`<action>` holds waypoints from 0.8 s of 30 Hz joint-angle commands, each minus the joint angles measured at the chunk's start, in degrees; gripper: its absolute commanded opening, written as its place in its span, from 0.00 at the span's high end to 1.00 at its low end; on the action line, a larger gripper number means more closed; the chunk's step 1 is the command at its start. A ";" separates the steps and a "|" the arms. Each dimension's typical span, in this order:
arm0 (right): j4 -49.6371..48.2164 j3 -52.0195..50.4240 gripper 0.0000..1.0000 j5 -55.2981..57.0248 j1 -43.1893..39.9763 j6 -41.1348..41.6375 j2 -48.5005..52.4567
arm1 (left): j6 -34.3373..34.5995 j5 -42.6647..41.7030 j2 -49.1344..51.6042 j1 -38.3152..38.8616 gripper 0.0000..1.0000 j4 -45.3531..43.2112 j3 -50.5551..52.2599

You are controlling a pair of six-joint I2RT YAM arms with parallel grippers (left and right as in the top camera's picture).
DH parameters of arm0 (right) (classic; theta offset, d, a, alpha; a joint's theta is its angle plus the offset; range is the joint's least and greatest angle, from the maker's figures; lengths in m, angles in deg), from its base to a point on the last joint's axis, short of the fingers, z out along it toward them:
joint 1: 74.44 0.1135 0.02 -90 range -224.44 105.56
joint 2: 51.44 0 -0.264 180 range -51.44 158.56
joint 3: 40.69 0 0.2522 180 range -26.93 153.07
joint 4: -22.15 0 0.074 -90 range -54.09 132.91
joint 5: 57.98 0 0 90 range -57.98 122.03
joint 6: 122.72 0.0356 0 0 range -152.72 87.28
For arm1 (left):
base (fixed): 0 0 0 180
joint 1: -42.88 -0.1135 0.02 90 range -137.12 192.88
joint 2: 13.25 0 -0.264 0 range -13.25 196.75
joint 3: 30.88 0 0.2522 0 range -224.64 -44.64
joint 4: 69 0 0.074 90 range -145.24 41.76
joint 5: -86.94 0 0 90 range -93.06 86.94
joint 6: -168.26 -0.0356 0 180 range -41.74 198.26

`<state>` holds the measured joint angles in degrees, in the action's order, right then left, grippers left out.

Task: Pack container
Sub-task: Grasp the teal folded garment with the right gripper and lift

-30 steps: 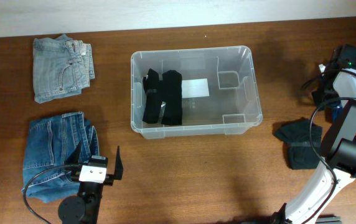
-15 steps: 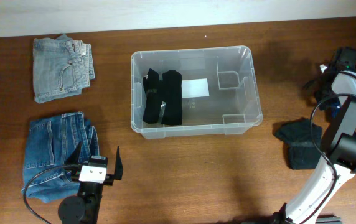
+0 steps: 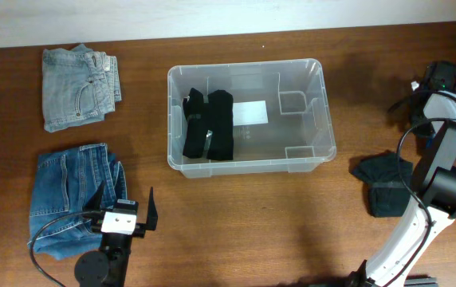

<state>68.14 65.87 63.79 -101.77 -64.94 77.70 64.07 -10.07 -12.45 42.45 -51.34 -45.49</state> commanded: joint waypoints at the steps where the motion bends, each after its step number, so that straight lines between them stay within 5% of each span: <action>1: 1.64 -1.36 0.56 -4.11 -0.81 6.51 3.87 | -0.87 0.42 -0.46 -0.22 0.01 0.07 0.35; 11: 11.80 6.54 0.86 -7.04 -0.81 25.53 -0.07 | -0.87 0.42 -0.46 -0.22 0.01 0.07 0.35; 16: 19.71 13.18 0.87 -16.37 -0.33 32.65 -4.48 | -0.87 0.42 -0.46 -0.22 0.01 0.07 0.35; 24: 31.19 23.21 0.84 -16.57 6.34 37.22 -13.40 | -0.87 0.42 -0.46 -0.22 0.01 0.07 0.35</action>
<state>97.29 83.35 48.36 -99.63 -31.02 72.82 64.07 -10.07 -12.47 42.45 -51.34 -45.49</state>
